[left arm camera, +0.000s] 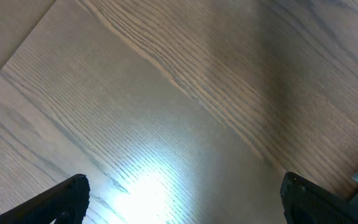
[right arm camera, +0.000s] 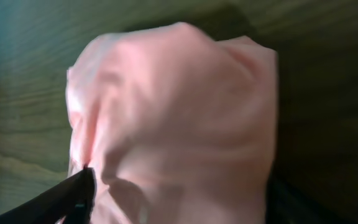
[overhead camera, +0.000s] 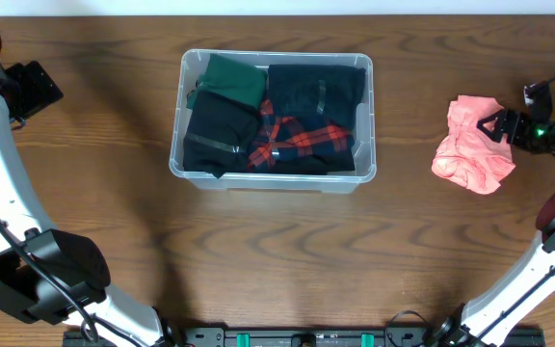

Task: Pack container
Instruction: 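Grasp the pink shirt with the right gripper and lift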

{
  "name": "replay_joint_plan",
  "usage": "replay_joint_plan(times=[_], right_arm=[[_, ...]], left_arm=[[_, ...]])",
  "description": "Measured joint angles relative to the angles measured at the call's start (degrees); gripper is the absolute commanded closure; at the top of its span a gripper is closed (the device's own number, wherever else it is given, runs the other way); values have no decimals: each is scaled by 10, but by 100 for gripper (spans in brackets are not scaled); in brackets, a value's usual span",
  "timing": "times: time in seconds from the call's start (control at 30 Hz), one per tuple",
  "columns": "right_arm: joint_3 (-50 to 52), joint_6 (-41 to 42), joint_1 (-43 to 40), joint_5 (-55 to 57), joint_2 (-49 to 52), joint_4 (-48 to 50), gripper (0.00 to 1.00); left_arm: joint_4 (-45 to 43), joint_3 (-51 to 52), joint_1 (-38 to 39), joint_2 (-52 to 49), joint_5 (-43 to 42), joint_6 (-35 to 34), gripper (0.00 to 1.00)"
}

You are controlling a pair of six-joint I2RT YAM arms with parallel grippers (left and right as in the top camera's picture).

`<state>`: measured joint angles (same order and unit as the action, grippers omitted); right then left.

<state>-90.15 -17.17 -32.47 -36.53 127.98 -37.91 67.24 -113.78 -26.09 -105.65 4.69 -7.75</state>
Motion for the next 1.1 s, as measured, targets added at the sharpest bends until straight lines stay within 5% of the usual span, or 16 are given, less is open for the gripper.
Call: replay_joint_plan(times=[0.1,0.23,0.63,1.1], right_arm=[[-1,16,13,-11,6,0,53],[0,45,38,-20,16,-5,99],[9,118,48,-17,-20,-33,99],[12,106,185,-32,-349,-71,99]], left_arm=[[0,0,0,0,0,0,2],[0,0,0,0,0,0,2],[0,0,0,0,0,0,2],[0,0,0,0,0,0,2]])
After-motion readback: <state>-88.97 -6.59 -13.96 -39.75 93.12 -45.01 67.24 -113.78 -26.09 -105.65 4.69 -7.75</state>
